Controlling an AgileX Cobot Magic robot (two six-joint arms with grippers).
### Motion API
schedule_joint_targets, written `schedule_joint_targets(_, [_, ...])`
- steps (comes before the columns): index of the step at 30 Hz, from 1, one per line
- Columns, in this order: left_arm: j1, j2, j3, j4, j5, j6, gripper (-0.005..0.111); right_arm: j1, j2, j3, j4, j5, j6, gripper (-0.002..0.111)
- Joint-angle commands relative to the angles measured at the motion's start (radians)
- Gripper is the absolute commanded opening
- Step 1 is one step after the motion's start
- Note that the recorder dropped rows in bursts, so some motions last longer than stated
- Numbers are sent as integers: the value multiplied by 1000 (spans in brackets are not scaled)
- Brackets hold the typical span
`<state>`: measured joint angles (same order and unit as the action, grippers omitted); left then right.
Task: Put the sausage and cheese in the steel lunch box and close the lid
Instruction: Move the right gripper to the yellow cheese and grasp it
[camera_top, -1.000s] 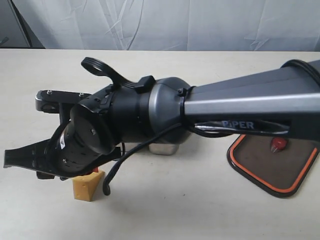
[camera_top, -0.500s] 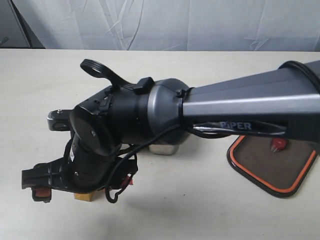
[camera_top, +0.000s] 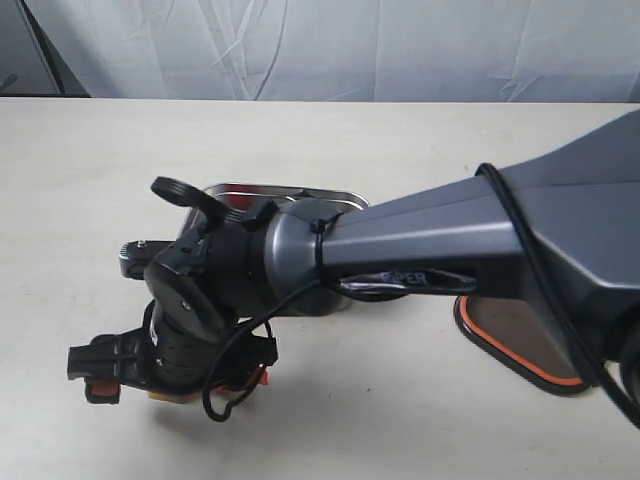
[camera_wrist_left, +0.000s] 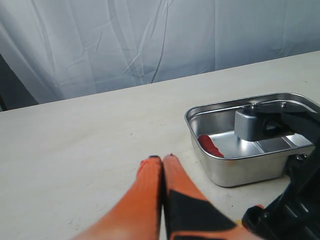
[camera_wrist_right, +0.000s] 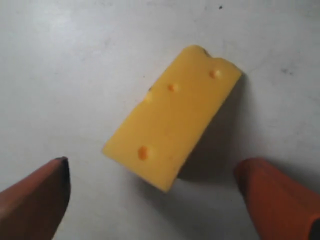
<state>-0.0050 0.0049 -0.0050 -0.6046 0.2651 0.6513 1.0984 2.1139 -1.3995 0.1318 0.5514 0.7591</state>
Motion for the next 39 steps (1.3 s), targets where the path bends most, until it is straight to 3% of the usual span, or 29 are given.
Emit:
schedule_joint_targets(1, [-7, -5, 5, 1, -4, -1, 0, -4, 19, -2, -58, -15, 3, 75])
schedule_joint_targets(8, [-7, -5, 5, 1, -4, -1, 0, -4, 40, -2, -103, -24, -6, 5])
schedule_joint_targets(9, [-7, -5, 5, 1, -4, -1, 0, -4, 40, -2, -111, -9, -6, 0])
schedule_joint_targets(16, [-7, -5, 5, 1, -4, -1, 0, -2, 10, -2, -177, 97, -34, 0])
schedule_joint_targets(26, [-7, -5, 5, 1, -4, -1, 0, -2, -80, -2, -100, 1, -34, 0])
schedule_joint_targets(29, [-7, -5, 5, 1, -4, -1, 0, -4, -88, -20, -46, 6, -25, 11])
schedule_joint_targets(31, [-7, -5, 5, 1, -4, -1, 0, -8, -78, -43, -54, 35, -25, 30])
schedule_joint_targets(35, [-7, -5, 5, 1, -4, -1, 0, -11, -52, -72, -61, 36, -25, 83])
schedule_joint_targets(36, [-7, -5, 5, 1, -4, -1, 0, -11, -43, -86, -57, 36, -25, 91])
schedule_joint_targets(39, [-7, -5, 5, 1, -4, -1, 0, -12, -12, -131, -77, 39, -23, 89])
